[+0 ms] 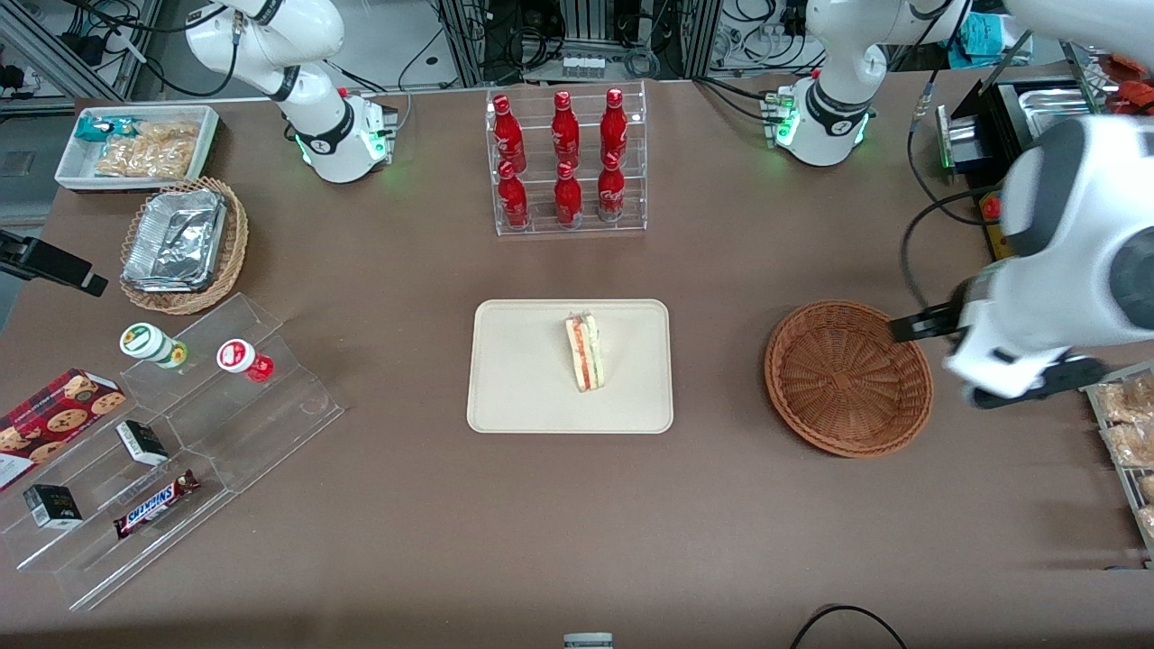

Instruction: Place sandwich from basket to tray

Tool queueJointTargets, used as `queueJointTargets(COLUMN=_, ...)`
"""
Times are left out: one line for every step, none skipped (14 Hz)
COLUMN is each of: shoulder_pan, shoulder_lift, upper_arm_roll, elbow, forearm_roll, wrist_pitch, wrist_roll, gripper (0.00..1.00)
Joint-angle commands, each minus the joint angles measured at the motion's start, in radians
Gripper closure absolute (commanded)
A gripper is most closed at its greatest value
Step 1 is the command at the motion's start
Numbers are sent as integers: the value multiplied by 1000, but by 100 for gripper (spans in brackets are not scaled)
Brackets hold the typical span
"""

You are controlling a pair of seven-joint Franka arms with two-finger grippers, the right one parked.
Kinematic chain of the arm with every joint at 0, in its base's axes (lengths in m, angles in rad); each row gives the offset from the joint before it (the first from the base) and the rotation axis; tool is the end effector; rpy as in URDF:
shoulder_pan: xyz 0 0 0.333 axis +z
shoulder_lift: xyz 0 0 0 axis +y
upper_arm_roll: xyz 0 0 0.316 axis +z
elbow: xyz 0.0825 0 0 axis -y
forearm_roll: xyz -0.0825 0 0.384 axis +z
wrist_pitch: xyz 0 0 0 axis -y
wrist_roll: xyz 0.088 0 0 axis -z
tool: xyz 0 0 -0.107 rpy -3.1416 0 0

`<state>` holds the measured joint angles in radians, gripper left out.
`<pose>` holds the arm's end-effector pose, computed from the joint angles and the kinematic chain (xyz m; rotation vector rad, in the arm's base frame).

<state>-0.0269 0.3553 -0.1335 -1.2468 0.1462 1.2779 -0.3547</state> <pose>0.6195 -0.0663 0.5436 -2.9181 -0.3143 0.4232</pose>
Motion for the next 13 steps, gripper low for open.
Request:
queueJointTargets(shoulder_pan=63, shoulder_lift=-90, upper_arm_roll=-14, elbow=-42, forearm_roll=12, wrist_pitch=-75, wrist_roll=113, gripper=0)
queueJointTargets(shoulder_pan=100, shoulder_lift=-111, upper_arm_roll=-14, elbow=-42, forearm_roll=6, wrist_pitch=-100, wrist_roll=166, gripper=0)
queueJointTargets(shoulder_pan=119, shoulder_lift=-131, upper_arm_roll=-14, elbow=-42, forearm_roll=4, wrist_pitch=-113, wrist_roll=213, gripper=0)
queueJointTargets(shoulder_pan=139, shoulder_lift=-153, upper_arm_roll=-15, elbow=-45, forearm_roll=-6, wrist_pitch=-144, wrist_roll=247, gripper=0)
queueJointTargets(shoulder_pan=143, shoulder_lift=-167, upper_arm_roll=-15, elbow=-42, forearm_roll=-58, wrist_pitch=-164, wrist_roll=246, gripper=0)
queueJointTargets(shoulder_pan=136, shoulder_lift=-170, upper_arm_roll=-17, elbow=-42, forearm_roll=-112, wrist_pitch=-164, wrist_roll=235, gripper=0)
queueJointTargets(shoulder_pan=128, shoulder_lift=-165, upper_arm_roll=-28, elbow=-37, forearm_roll=-122, wrist_pitch=-161, wrist_roll=215, gripper=0)
queueJointTargets(shoulder_pan=113, shoulder_lift=-161, upper_arm_roll=-49, elbow=-34, forearm_roll=-120, wrist_pitch=-154, wrist_roll=167, gripper=0)
queueJointTargets(shoulder_pan=102, shoulder_lift=-154, upper_arm_roll=-57, elbow=-14, forearm_roll=-120, wrist_pitch=-149, wrist_roll=117, gripper=0)
queueJointTargets(shoulder_pan=90, shoulder_lift=-136, upper_arm_roll=-57, elbow=0, forearm_roll=-119, wrist_pitch=-149, wrist_roll=70, gripper=0)
queueJointTargets(shoulder_pan=70, shoulder_lift=-128, upper_arm_roll=-57, elbow=0, forearm_roll=-122, wrist_pitch=-149, wrist_roll=13, gripper=0)
queueJointTargets(shoulder_pan=50, shoulder_lift=-127, upper_arm_roll=-57, elbow=-3, forearm_roll=-125, wrist_pitch=-140, wrist_roll=10, gripper=0)
queueJointTargets(shoulder_pan=39, shoulder_lift=-125, upper_arm_roll=-57, elbow=-9, forearm_roll=-119, wrist_pitch=-117, wrist_roll=11, gripper=0)
